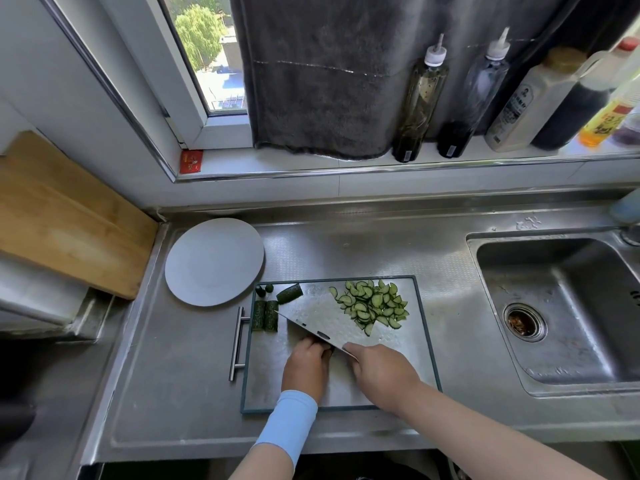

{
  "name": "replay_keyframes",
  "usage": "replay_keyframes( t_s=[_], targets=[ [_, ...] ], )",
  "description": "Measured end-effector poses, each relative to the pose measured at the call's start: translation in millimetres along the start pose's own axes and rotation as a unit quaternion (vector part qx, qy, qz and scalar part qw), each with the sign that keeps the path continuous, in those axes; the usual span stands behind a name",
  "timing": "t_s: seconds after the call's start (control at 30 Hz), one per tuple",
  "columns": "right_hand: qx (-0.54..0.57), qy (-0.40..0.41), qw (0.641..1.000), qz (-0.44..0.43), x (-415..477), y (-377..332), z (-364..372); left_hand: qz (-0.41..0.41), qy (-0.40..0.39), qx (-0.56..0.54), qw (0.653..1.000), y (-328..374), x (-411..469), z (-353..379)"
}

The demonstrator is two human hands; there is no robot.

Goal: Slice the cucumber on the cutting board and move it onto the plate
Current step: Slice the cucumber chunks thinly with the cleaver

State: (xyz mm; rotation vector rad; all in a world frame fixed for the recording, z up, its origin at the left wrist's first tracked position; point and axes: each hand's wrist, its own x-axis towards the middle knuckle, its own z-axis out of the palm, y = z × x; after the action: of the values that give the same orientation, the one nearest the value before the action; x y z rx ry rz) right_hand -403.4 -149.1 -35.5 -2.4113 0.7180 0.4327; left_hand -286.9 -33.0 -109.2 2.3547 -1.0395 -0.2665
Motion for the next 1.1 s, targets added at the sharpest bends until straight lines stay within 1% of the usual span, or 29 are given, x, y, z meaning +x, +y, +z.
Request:
replay_keyframes(
  t_s=[0.23,0.4,0.73,1.1],
  targets=[
    [-0.010,0.027,0.999,-0.013,-20,10,-2,-0.024,-0.010,0.000,1.000,0,-1,-1],
    [-0.013,0.016,1.000,0.000,-24,16,-2,-0.009,0.001,0.002,1.000,2,0,-4],
    [-0.001,0.007,1.000,0.009,-18,11,4,-0.030,0.000,-0.015,0.999,0,-1,-1],
    [-0.003,-0.003,1.000,0.007,-4,1,1,-0.025,-0.006,-0.012,1.000,-4,-2,4]
  ],
)
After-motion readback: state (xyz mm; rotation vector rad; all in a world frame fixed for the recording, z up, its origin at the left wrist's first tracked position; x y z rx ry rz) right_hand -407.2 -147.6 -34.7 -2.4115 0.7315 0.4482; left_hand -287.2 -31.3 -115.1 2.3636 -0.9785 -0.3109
